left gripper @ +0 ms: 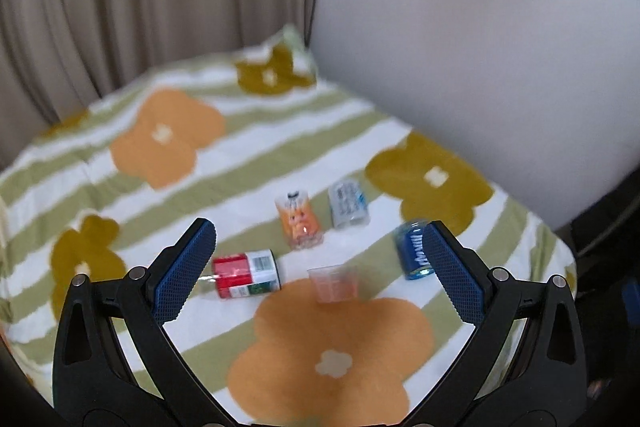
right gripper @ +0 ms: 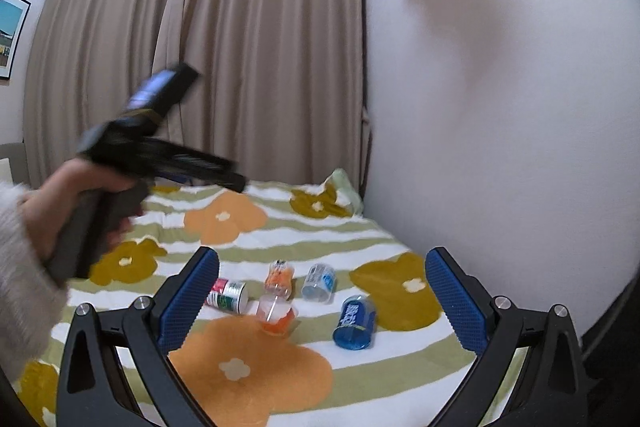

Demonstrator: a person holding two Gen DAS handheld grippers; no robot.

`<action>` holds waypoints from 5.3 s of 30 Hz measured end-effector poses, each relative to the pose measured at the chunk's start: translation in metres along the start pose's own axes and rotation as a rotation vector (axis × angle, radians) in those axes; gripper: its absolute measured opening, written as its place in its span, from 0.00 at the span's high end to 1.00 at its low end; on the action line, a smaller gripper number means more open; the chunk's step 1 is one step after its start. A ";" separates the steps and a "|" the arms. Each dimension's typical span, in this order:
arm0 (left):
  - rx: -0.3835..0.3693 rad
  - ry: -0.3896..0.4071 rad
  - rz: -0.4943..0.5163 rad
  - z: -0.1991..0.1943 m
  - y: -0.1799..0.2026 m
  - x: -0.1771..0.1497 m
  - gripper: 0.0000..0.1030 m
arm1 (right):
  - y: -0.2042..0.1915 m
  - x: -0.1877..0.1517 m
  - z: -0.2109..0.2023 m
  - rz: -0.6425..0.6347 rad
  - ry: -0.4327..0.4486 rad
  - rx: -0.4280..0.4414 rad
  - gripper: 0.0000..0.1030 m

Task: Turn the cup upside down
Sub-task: 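Reach the left tool to the orange-labelled bottle and close on it, then lift the orange-labelled bottle off the bed with the left tool, then lower the bottle onto the bed and open the left tool, then close the right tool around the orange-labelled bottle's body, then turn the bottle cap-down with the right tool and lower it onto the bed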

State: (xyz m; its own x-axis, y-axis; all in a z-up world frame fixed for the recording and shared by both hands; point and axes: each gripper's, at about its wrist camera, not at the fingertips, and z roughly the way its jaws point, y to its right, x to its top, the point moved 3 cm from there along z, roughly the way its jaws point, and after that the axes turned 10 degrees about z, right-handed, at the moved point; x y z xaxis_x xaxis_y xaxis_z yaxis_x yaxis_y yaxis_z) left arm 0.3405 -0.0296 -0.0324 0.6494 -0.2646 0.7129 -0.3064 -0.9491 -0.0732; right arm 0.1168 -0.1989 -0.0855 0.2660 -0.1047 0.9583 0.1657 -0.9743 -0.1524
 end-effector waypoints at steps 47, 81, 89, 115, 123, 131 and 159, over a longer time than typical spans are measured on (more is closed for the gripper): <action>-0.106 -0.497 0.229 0.076 0.013 -0.027 0.48 | -0.009 -0.058 0.018 -0.009 -0.107 0.128 0.00; -0.088 -0.496 0.512 0.015 0.078 -0.173 0.00 | -0.013 -0.049 0.002 -0.453 -0.481 0.312 0.00; -0.051 -0.295 0.091 -0.062 0.033 -0.239 0.00 | -0.116 -0.131 0.109 -1.209 -0.799 0.555 0.00; -0.065 -0.108 -0.263 -0.118 -0.036 -0.303 0.00 | -0.125 -0.143 0.265 -0.449 -1.488 0.201 0.45; -0.081 -0.107 -0.269 -0.127 -0.031 -0.312 0.00 | -0.103 -0.171 0.290 -0.271 -1.551 0.092 0.45; -0.079 -0.098 -0.269 -0.131 -0.031 -0.312 0.00 | -0.108 -0.169 0.286 -0.314 -1.543 0.090 0.44; -0.010 -0.020 -0.188 -0.126 -0.010 -0.271 0.00 | -0.053 -0.142 0.157 0.072 -0.473 0.395 0.45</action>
State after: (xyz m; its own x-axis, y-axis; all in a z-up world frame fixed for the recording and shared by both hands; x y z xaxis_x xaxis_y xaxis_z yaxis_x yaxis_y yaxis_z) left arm 0.0796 0.0736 -0.1369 0.7098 -0.0858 0.6992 -0.1849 -0.9804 0.0674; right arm 0.2190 -0.1009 -0.2514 0.6668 0.0201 0.7450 0.4463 -0.8114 -0.3776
